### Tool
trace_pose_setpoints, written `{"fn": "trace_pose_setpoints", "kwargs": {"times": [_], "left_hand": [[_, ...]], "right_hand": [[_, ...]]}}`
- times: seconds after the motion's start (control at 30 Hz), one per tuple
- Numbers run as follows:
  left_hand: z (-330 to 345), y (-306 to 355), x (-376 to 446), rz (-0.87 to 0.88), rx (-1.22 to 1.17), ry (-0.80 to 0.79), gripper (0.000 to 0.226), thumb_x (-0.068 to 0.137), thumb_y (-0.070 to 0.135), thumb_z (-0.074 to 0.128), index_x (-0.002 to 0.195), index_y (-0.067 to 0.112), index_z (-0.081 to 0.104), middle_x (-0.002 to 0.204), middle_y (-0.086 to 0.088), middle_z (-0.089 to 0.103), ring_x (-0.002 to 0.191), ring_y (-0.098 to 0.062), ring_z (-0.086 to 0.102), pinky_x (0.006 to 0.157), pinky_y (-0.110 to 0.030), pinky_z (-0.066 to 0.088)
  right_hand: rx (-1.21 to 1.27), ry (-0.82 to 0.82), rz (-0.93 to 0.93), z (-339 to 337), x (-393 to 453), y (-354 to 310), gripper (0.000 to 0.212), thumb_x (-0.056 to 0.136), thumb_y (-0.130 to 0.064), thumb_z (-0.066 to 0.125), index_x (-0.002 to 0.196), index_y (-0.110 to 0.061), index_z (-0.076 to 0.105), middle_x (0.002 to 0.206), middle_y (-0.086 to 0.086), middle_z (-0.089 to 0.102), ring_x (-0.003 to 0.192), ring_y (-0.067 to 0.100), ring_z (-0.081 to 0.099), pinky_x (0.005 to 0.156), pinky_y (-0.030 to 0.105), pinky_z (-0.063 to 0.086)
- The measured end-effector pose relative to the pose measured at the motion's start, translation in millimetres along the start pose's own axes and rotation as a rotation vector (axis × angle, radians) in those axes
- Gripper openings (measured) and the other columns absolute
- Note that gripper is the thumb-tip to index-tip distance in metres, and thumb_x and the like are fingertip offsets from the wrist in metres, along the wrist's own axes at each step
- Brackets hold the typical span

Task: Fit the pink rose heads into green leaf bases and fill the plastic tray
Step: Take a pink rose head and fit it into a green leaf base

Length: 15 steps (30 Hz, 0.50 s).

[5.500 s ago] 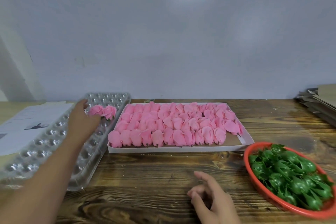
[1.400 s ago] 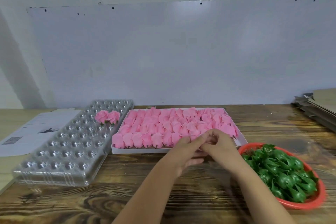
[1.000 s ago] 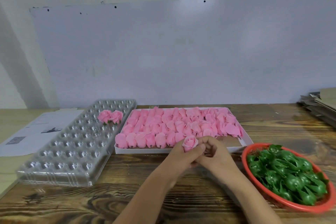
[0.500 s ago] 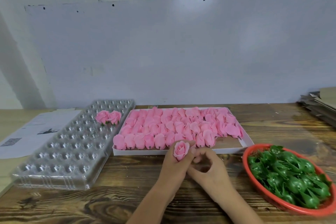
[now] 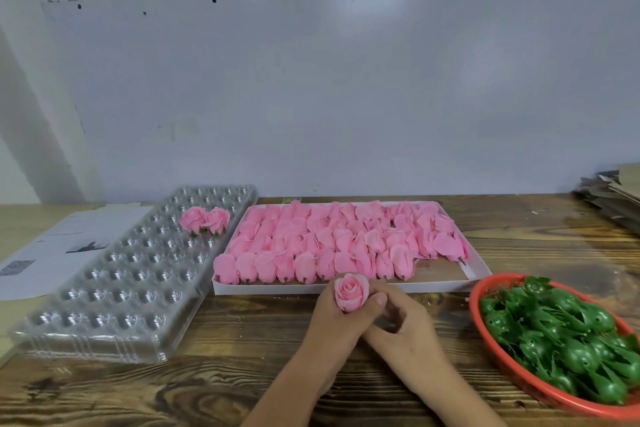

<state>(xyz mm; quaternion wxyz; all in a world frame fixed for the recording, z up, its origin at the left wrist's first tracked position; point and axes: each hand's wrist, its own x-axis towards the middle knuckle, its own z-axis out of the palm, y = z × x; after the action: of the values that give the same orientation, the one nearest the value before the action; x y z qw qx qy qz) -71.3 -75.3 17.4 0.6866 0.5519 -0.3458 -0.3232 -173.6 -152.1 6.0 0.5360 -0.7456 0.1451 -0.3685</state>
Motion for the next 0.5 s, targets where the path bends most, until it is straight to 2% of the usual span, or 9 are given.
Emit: {"fn": "trace_pose_setpoints", "kwargs": {"times": [0.07, 0.13, 0.23, 0.33, 0.4, 0.5], "left_hand": [[-1.8, 1.5, 0.9, -0.012, 0.007, 0.002, 0.024, 0.076, 0.024, 0.080, 0.097, 0.019, 0.069, 0.089, 0.004, 0.074, 0.089, -0.010, 0.071, 0.078, -0.020, 0.054], [-3.4, 1.8, 0.9, -0.021, 0.030, 0.000, 0.018, 0.078, 0.021, 0.080, 0.092, 0.029, 0.073, 0.091, 0.004, 0.075, 0.089, -0.009, 0.072, 0.076, -0.017, 0.054], [-4.1, 0.9, -0.1, -0.039, 0.070, -0.015, 0.014, 0.087, 0.012, 0.077, 0.098, 0.020, 0.074, 0.096, -0.004, 0.077, 0.092, -0.015, 0.073, 0.076, -0.018, 0.055], [-2.9, 1.1, -0.8, -0.045, 0.093, -0.020, 0.012, 0.091, 0.011, 0.074, 0.102, 0.013, 0.073, 0.098, -0.007, 0.078, 0.096, -0.020, 0.074, 0.081, -0.022, 0.057], [-1.5, 3.3, -1.6, -0.056, 0.084, -0.026, 0.012, 0.092, 0.013, 0.072, 0.104, 0.015, 0.074, 0.099, -0.005, 0.079, 0.097, -0.018, 0.075, 0.082, -0.022, 0.057], [0.4, 5.9, -3.6, -0.049, 0.092, -0.056, 0.016, 0.094, 0.012, 0.070, 0.106, 0.022, 0.075, 0.101, 0.000, 0.079, 0.098, -0.012, 0.074, 0.080, -0.017, 0.055]], "right_hand": [[0.023, -0.038, 0.021, -1.5, 1.2, -1.0, 0.042, 0.079, -0.005, 0.069, 0.108, -0.034, 0.071, 0.104, -0.002, 0.075, 0.099, 0.012, 0.070, 0.085, 0.021, 0.054], [0.052, -0.068, 0.041, -2.4, 1.6, -3.6, 0.043, 0.080, -0.001, 0.069, 0.110, -0.031, 0.072, 0.102, 0.000, 0.076, 0.092, 0.010, 0.071, 0.078, 0.019, 0.053], [0.099, -0.107, 0.079, -3.8, 1.9, -4.9, 0.046, 0.079, 0.003, 0.070, 0.114, -0.028, 0.073, 0.099, 0.000, 0.076, 0.085, 0.006, 0.070, 0.073, 0.016, 0.051], [0.119, -0.095, 0.094, -3.9, 2.0, -3.1, 0.048, 0.075, 0.009, 0.071, 0.113, -0.020, 0.072, 0.103, 0.001, 0.076, 0.095, 0.010, 0.071, 0.079, 0.018, 0.053], [0.125, -0.054, 0.096, -2.8, 2.1, -2.3, 0.048, 0.071, 0.014, 0.073, 0.108, -0.017, 0.072, 0.104, -0.001, 0.077, 0.098, 0.012, 0.072, 0.081, 0.018, 0.053], [0.101, -0.034, 0.071, -1.8, 2.0, -1.8, 0.046, 0.073, 0.011, 0.077, 0.106, -0.020, 0.072, 0.103, -0.005, 0.077, 0.097, 0.010, 0.072, 0.081, 0.016, 0.053]]}}
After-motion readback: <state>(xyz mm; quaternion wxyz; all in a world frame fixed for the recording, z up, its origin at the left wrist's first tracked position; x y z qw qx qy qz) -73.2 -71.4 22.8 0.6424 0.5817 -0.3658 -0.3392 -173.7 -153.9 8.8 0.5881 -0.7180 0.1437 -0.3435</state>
